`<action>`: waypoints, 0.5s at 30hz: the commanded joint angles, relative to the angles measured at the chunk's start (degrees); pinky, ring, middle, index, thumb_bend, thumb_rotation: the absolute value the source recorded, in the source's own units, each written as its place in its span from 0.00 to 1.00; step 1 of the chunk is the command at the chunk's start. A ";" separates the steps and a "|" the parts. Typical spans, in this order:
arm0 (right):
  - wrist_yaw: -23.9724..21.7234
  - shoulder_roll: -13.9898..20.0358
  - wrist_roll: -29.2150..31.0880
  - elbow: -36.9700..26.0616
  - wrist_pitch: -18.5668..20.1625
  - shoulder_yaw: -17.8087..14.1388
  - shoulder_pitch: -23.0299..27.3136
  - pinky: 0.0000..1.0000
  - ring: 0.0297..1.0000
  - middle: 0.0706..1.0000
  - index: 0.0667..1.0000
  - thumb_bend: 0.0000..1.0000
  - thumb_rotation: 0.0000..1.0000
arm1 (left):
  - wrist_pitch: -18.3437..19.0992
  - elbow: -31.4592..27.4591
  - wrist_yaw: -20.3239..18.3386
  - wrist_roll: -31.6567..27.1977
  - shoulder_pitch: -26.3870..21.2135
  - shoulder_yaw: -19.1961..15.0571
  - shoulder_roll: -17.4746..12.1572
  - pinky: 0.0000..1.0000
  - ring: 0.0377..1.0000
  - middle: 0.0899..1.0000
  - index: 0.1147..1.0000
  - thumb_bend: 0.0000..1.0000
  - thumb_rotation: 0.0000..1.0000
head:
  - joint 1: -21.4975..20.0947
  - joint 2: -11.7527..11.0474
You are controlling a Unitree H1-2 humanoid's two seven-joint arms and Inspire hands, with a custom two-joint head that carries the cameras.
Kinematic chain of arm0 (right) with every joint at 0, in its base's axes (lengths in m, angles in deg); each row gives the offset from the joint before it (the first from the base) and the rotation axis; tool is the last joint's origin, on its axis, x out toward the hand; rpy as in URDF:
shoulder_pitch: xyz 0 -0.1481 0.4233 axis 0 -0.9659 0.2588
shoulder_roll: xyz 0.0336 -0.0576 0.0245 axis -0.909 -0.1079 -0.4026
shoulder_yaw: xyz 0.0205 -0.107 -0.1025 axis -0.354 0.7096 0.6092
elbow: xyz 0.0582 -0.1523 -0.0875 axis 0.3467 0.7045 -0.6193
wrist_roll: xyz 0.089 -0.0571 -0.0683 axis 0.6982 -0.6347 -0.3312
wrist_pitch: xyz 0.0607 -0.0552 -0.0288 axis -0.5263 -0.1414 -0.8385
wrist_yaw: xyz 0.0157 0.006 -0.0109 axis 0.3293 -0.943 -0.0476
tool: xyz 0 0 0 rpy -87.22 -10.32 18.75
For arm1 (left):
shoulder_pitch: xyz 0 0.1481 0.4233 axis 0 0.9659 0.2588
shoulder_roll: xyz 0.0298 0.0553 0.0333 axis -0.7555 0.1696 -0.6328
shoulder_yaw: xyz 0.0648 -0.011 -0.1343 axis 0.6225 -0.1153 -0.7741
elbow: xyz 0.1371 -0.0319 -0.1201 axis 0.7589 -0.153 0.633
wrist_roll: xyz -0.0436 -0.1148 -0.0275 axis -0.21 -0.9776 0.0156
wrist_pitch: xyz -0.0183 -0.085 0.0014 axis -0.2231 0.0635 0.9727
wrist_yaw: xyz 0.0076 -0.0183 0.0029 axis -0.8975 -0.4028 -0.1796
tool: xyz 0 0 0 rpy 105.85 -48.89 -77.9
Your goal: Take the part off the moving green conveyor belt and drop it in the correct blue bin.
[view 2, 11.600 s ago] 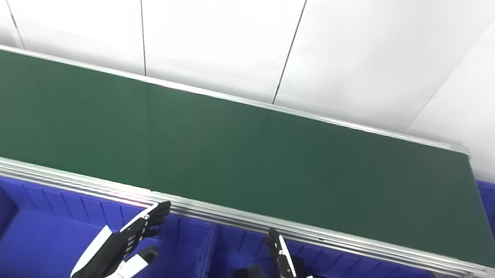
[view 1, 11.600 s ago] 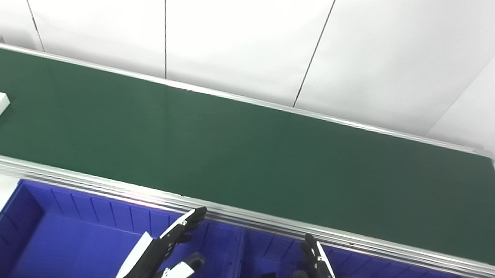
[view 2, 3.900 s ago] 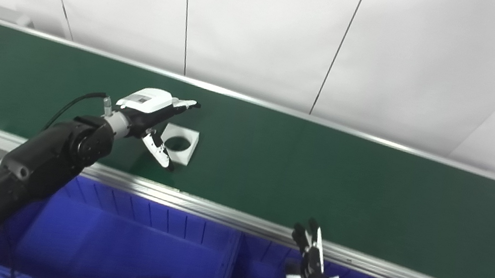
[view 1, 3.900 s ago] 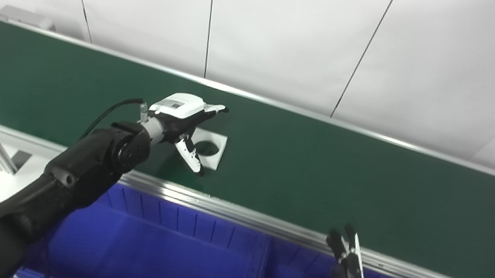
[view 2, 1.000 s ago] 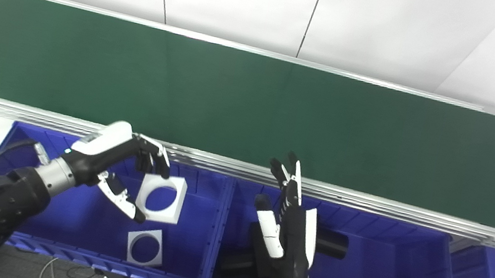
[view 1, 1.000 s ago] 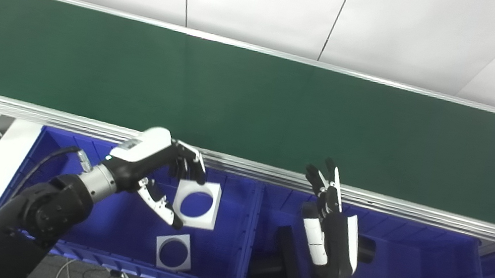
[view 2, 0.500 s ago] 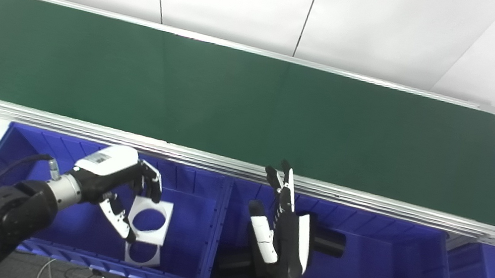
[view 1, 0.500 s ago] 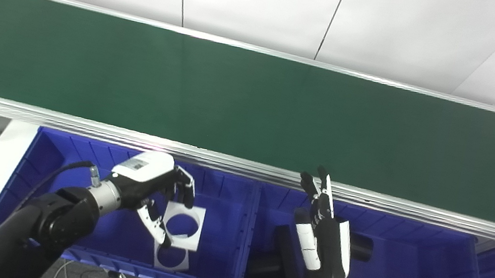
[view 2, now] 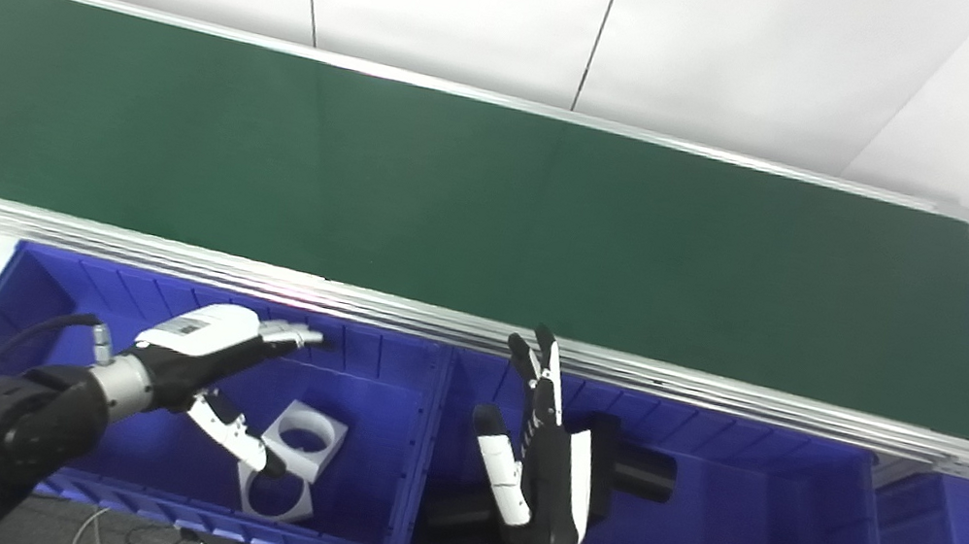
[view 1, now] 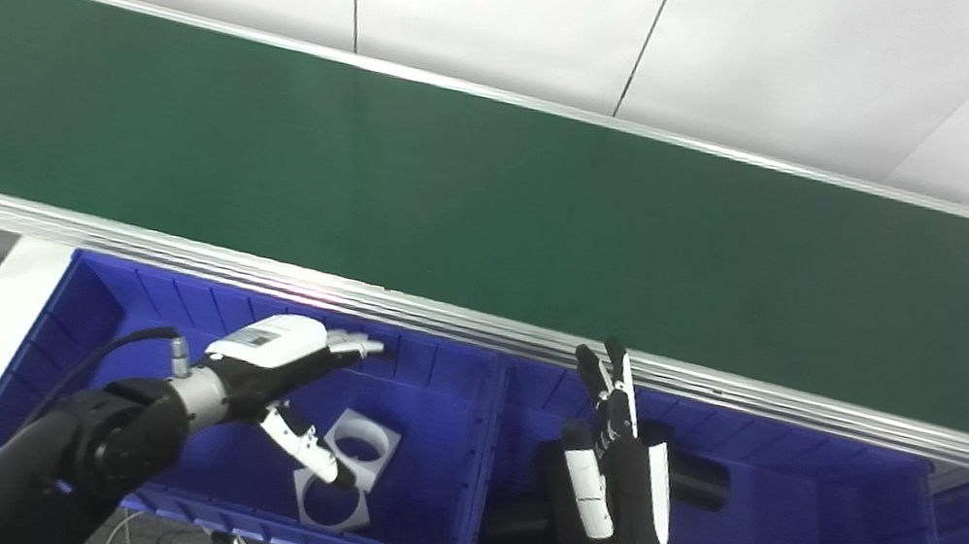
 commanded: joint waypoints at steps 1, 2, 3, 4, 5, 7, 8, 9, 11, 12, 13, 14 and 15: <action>0.35 -0.49 -0.46 -0.15 -3.81 0.46 0.19 1.00 0.96 0.92 1.00 0.71 0.87 | -5.50 -0.75 2.99 -8.84 1.20 -2.84 1.96 0.88 0.92 0.95 0.93 0.91 0.59 | -0.33 -0.64; 0.37 -0.37 -0.70 -0.03 -3.87 0.55 0.20 1.00 0.96 0.93 1.00 0.72 0.88 | -6.70 -0.91 3.47 -12.32 2.25 -4.02 2.95 0.83 0.90 0.93 0.92 0.92 0.61 | -0.54 -0.95; 0.42 -0.35 -0.87 0.03 -3.92 0.61 0.16 1.00 0.96 0.93 1.00 0.72 0.88 | -8.21 -1.17 3.99 -15.18 3.28 -4.89 3.91 0.81 0.89 0.92 0.91 0.92 0.64 | -0.58 -1.06; 0.45 -0.35 -0.93 0.14 -4.02 0.64 0.09 1.00 0.96 0.93 1.00 0.72 0.88 | -9.56 -1.31 4.26 -17.42 4.14 -5.52 4.74 0.81 0.89 0.91 0.91 0.91 0.65 | -1.04 -1.51; 0.50 -0.36 -1.03 0.25 -4.03 0.66 0.05 1.00 0.96 0.93 1.00 0.72 0.88 | -10.54 -1.38 4.21 -20.39 5.13 -6.14 5.78 0.81 0.88 0.91 0.91 0.90 0.65 | -1.09 -1.59; 0.69 -0.37 -1.31 0.47 -4.08 0.68 -0.01 1.00 0.95 0.93 1.00 0.73 0.89 | -11.54 -1.22 3.90 -24.26 6.37 -6.77 7.09 0.83 0.88 0.90 0.90 0.90 0.62 | -1.52 -1.95; 0.86 -0.38 -1.56 0.57 -4.01 0.66 -0.04 1.00 0.95 0.93 1.00 0.73 0.89 | -13.00 -0.69 3.71 -26.08 6.97 -6.82 7.82 0.83 0.88 0.90 0.89 0.90 0.61 | -1.83 -2.21; 0.97 -0.39 -1.73 0.63 -3.96 0.66 -0.06 1.00 0.94 0.92 1.00 0.73 0.89 | -14.08 -0.28 3.56 -27.12 7.31 -6.83 8.25 0.85 0.89 0.91 0.90 0.88 0.61 | -1.83 -2.21; 1.13 -0.30 -2.03 0.80 -3.68 0.63 -0.03 0.99 0.93 0.92 1.00 0.72 0.89 | -15.66 0.10 3.91 -30.26 8.71 -6.91 10.55 0.86 0.90 0.92 0.92 0.88 0.60 | -2.58 -2.62; 1.17 -0.23 -2.10 1.01 -3.76 0.60 0.03 0.98 0.93 0.92 1.00 0.72 0.89 | -16.16 0.11 4.28 -31.24 9.33 -6.95 11.72 0.86 0.91 0.92 0.93 0.88 0.60 | -2.63 -2.59; 1.16 -0.12 -2.20 1.13 -3.76 0.57 0.05 0.98 0.93 0.92 1.00 0.72 0.89 | -16.54 0.07 4.64 -31.99 9.97 -7.02 12.92 0.86 0.91 0.93 0.93 0.88 0.60 | -2.72 -2.77; 1.15 -0.05 -2.26 1.23 -3.79 0.55 0.06 0.98 0.93 0.93 1.00 0.72 0.90 | -16.83 0.04 4.93 -32.40 10.44 -7.12 13.84 0.87 0.92 0.94 0.94 0.88 0.60 | -2.72 -2.77; 1.11 0.07 -2.26 1.31 -3.89 0.53 0.04 0.99 0.93 0.93 1.00 0.72 0.90 | -17.25 0.07 5.33 -32.46 10.90 -7.20 14.78 0.87 0.92 0.94 0.94 0.87 0.60 | -2.71 -3.21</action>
